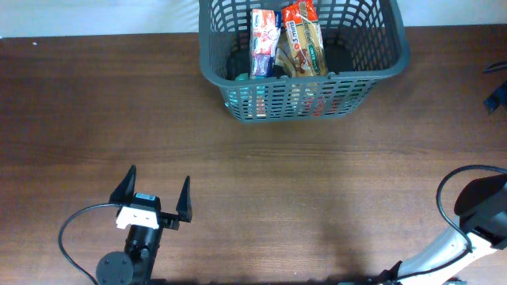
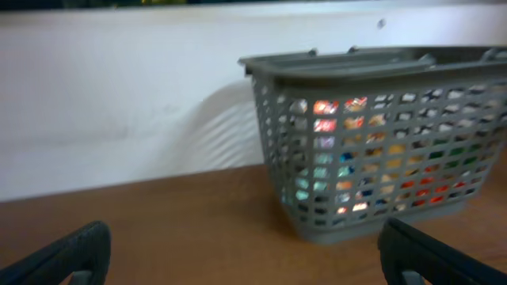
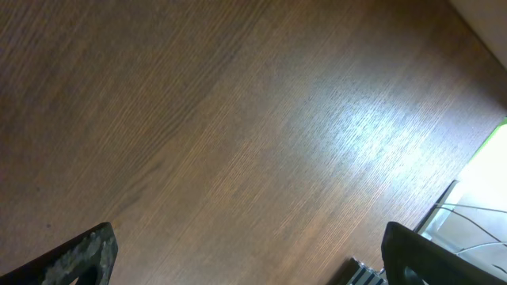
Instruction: Pack container
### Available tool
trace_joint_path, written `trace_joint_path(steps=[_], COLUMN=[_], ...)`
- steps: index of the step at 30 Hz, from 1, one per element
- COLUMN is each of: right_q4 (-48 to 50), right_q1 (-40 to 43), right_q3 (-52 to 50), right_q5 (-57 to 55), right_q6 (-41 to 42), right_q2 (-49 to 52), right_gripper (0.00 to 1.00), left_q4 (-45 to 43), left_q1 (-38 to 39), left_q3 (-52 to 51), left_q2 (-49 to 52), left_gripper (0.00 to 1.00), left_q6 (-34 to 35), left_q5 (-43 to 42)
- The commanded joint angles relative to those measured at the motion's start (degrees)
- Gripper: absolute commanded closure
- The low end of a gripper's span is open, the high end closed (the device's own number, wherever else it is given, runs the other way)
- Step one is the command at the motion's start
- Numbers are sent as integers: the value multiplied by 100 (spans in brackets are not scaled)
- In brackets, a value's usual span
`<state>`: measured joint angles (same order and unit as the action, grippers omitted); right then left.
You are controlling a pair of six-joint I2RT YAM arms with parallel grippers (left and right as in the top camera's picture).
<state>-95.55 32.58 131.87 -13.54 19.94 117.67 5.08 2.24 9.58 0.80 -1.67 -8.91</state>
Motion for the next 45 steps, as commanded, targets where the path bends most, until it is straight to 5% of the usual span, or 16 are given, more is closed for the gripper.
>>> trace_joint_path(steps=[1, 45], right_q4=[17, 17], right_q1=[2, 2], right_q3=[-31, -31], right_q5=[7, 7], right_q6=[72, 72], right_q2=[4, 4], right_gripper=[1, 1], left_q4=[-17, 50], left_q1=[24, 24], left_q3=[-208, -831], left_q2=[-48, -50], left_gripper=[1, 1], left_q6=[105, 17], left_q5=[278, 273])
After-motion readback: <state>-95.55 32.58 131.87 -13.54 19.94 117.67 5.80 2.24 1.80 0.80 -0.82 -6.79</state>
